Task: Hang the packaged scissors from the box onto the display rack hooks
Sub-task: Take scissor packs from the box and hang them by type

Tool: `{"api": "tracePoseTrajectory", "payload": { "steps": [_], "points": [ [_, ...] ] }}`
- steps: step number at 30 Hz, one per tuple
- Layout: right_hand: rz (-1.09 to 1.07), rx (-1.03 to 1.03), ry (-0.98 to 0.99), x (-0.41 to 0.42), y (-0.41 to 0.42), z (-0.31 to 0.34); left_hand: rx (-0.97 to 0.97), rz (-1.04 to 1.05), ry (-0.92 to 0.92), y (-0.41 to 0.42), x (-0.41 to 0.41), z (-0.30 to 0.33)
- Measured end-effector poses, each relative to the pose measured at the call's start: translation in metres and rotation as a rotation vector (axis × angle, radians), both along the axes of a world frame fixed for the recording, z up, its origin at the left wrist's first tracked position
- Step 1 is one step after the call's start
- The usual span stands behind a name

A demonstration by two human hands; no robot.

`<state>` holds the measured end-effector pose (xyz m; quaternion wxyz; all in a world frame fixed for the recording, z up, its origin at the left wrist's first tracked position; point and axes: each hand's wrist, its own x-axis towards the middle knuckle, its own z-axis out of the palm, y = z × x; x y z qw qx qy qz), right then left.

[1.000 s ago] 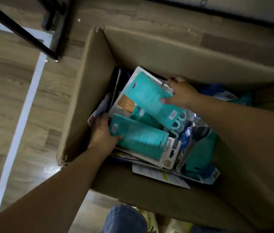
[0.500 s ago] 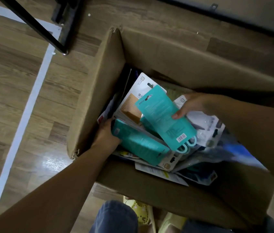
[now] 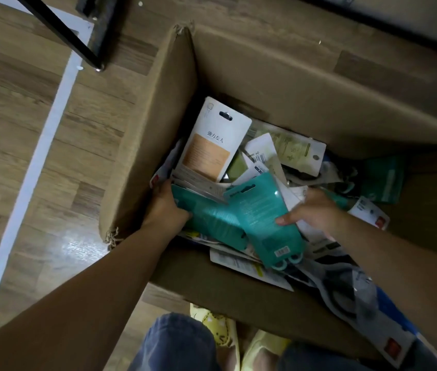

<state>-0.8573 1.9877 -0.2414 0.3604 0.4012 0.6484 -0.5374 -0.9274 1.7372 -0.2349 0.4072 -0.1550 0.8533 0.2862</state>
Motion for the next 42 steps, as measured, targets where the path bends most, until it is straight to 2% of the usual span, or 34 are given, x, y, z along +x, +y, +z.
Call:
{"api": "tracePoseTrajectory", "payload": {
  "steps": [4, 8, 13, 17, 21, 25, 31, 37, 42],
  "points": [
    [-0.158, 0.039, 0.089, -0.002, 0.001, 0.013, -0.035, 0.023, -0.044, 0.0, -0.001, 0.011],
    [-0.106, 0.12, 0.113, -0.012, 0.0, 0.046, -0.101, -0.031, -0.047, 0.001, 0.004, 0.04],
    [-0.173, 0.195, 0.153, -0.02, -0.001, 0.107, -0.046, -0.027, -0.095, 0.008, 0.013, 0.092],
    [-0.152, 0.228, 0.174, -0.015, 0.012, 0.16, 0.071, 0.116, -0.132, 0.02, 0.019, 0.143],
    [-0.156, 0.182, 0.214, -0.008, 0.023, 0.229, 0.181, 0.292, -0.162, 0.033, 0.023, 0.207],
    [-0.181, 0.055, 0.279, -0.001, 0.025, 0.309, 0.38, 0.528, -0.369, 0.046, 0.027, 0.292],
    [-0.129, -0.051, 0.381, 0.006, 0.022, 0.445, 0.547, 0.536, -0.448, 0.041, 0.024, 0.432],
    [-0.126, -0.129, 0.631, 0.005, 0.01, 0.588, 0.706, 0.559, -0.285, 0.026, 0.031, 0.56],
    [-0.109, -0.246, 0.824, 0.001, 0.002, 0.685, 1.014, 0.291, -0.04, 0.019, 0.036, 0.658]
  ]
}}
